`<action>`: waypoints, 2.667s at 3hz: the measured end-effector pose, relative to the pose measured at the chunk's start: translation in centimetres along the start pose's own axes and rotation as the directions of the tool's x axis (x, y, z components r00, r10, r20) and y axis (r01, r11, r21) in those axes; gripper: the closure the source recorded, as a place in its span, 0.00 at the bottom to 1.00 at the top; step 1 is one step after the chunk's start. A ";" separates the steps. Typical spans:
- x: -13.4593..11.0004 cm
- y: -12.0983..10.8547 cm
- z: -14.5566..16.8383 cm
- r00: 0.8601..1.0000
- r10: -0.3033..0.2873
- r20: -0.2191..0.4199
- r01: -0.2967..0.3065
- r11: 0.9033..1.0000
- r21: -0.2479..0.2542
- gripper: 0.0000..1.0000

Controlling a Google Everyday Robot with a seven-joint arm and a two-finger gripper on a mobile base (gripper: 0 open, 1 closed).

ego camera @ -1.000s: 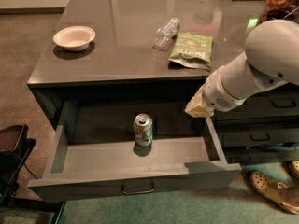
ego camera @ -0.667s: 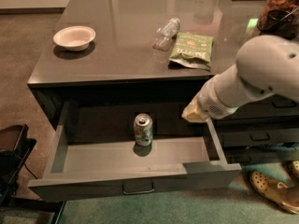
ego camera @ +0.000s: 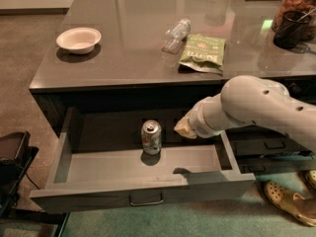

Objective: Pick 7up can from top drawer and place on counter

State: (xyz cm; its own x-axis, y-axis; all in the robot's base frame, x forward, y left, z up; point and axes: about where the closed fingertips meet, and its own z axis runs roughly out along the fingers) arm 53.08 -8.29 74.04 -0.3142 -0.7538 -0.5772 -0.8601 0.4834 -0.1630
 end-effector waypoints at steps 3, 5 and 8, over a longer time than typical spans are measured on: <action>-1.0 -0.3 2.8 0.994 0.062 0.090 -0.065 0.997 0.028 0.34; -1.6 -0.1 4.7 0.989 0.066 0.136 -0.067 0.998 0.004 0.34; -2.8 0.8 9.3 0.983 0.069 0.173 -0.053 0.994 -0.101 0.23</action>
Offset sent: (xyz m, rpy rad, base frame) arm 0.0211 0.0182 -0.0201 0.1043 -0.0486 -0.0752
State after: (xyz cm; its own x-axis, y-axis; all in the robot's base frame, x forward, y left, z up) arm 56.97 -1.69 68.10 -0.2991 -0.6301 -0.7166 -0.8785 0.4751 -0.0511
